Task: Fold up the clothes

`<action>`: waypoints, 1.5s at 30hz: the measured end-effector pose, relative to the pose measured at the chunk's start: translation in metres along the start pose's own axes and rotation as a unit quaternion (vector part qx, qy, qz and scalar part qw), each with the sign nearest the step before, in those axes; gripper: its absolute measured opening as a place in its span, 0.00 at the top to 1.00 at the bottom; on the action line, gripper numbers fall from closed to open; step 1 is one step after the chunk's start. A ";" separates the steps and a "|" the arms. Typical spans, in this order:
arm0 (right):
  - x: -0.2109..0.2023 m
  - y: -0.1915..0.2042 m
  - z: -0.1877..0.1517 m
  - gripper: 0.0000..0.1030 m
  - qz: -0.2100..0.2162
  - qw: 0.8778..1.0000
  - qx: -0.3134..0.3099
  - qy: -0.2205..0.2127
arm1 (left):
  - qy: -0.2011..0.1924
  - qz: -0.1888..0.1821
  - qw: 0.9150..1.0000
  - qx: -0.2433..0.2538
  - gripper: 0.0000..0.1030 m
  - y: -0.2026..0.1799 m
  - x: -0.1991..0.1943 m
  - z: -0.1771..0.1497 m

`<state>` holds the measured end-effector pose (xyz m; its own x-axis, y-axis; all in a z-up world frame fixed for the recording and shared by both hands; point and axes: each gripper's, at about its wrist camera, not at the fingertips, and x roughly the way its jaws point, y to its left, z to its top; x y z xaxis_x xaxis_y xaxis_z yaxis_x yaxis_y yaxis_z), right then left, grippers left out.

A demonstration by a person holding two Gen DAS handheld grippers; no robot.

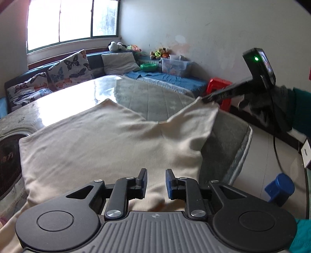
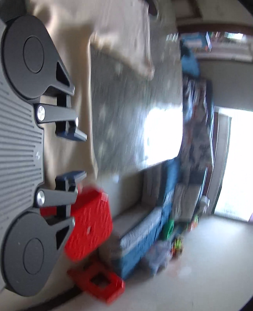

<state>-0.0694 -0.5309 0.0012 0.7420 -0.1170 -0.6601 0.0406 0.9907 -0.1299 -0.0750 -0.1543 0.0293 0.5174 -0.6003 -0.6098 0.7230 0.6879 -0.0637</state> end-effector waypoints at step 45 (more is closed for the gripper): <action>-0.017 0.155 -0.013 0.38 0.219 0.960 -0.171 0.028 | 0.020 0.392 0.912 -0.120 0.57 0.130 -0.098 -0.082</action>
<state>-0.0837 -0.3759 -0.0174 0.5996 0.2933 -0.7446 -0.4967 0.8659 -0.0589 -0.0691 0.0272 0.0161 0.8117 0.1274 -0.5700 0.0132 0.9717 0.2360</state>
